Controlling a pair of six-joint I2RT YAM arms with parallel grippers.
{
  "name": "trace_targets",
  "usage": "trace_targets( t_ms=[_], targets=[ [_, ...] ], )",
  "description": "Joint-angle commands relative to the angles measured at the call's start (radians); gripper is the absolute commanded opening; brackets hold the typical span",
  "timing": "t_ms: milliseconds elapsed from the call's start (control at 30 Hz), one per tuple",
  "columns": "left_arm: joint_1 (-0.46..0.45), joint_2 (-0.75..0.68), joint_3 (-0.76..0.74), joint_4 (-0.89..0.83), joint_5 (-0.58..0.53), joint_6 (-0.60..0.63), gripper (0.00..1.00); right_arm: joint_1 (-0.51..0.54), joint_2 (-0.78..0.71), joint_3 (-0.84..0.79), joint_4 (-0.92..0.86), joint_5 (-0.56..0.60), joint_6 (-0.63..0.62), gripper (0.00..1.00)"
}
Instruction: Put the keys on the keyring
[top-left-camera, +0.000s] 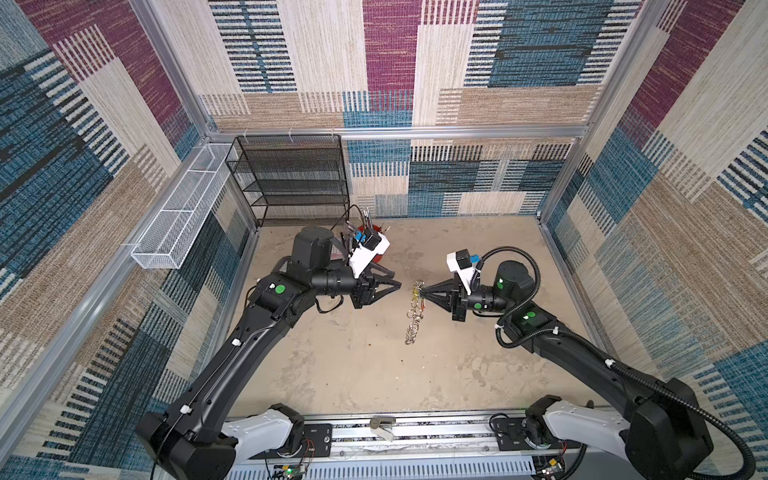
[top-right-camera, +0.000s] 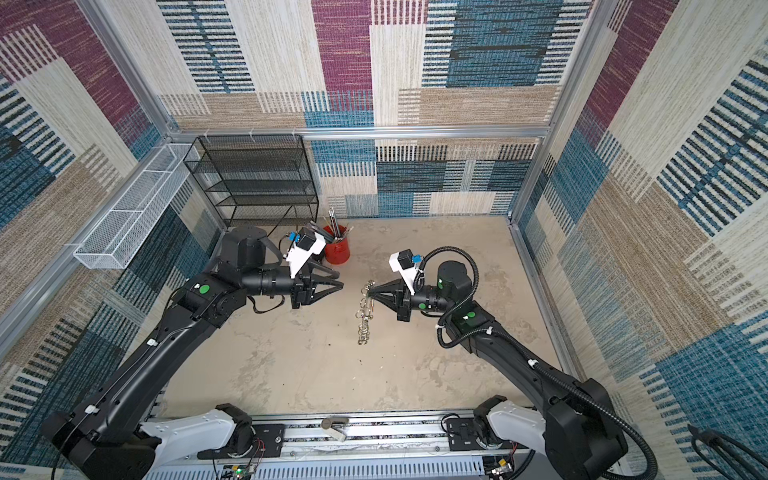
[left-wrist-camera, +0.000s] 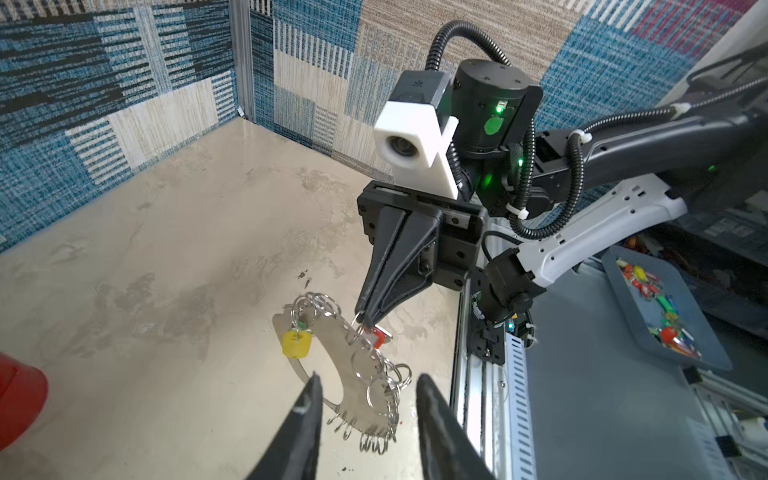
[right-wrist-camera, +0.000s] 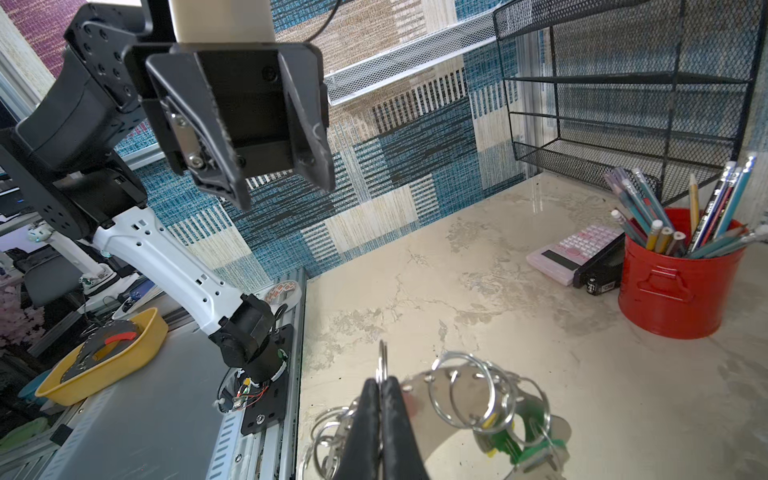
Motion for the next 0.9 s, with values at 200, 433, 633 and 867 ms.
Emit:
trace_targets(
  t_ms=[200,433,633,867],
  targets=[
    [-0.102,0.155,0.2,-0.359,-0.085,0.437,0.43,0.0,0.007,-0.008,0.071,-0.065,-0.026,0.0],
    [-0.161,0.283,0.304,-0.433,-0.184,0.51,0.41,0.0,-0.003,-0.026,0.089,-0.08,-0.023,0.0],
    [-0.179,0.34,0.359,-0.473,-0.182,0.536,0.35,0.0,-0.008,-0.03,0.094,-0.083,-0.022,0.0],
    [-0.194,0.371,0.393,-0.502,-0.189,0.545,0.26,0.0,-0.01,-0.034,0.099,-0.085,-0.019,0.0]
  ],
)
